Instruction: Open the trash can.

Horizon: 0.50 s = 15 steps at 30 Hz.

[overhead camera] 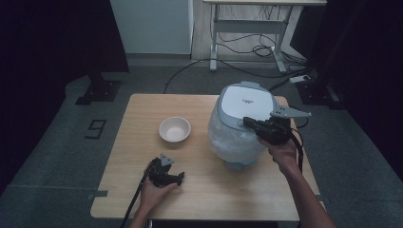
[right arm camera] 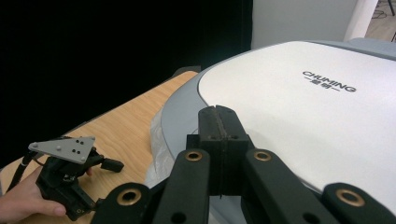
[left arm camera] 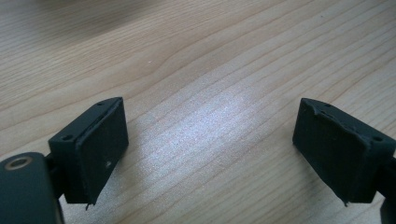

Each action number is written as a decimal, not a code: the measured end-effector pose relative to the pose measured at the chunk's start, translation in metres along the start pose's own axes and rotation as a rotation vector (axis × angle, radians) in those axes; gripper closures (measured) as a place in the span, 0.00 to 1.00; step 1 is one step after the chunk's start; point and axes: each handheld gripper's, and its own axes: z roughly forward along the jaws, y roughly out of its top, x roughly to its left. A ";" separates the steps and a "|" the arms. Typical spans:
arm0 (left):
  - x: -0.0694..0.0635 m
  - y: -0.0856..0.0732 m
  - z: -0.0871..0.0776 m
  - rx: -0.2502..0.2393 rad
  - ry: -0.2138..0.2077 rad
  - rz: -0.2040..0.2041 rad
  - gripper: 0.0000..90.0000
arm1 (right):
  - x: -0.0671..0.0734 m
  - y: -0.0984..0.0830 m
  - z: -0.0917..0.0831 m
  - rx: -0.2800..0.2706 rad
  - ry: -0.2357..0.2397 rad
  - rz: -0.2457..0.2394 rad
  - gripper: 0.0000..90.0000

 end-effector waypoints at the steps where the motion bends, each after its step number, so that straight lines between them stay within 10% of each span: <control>1: 0.000 0.000 0.000 0.000 0.000 0.000 0.11 | 0.000 0.000 0.000 0.000 0.000 0.000 1.00; 15: 0.000 0.000 0.000 0.000 0.000 0.001 0.11 | -0.003 -0.004 -0.001 -0.014 0.022 0.032 1.00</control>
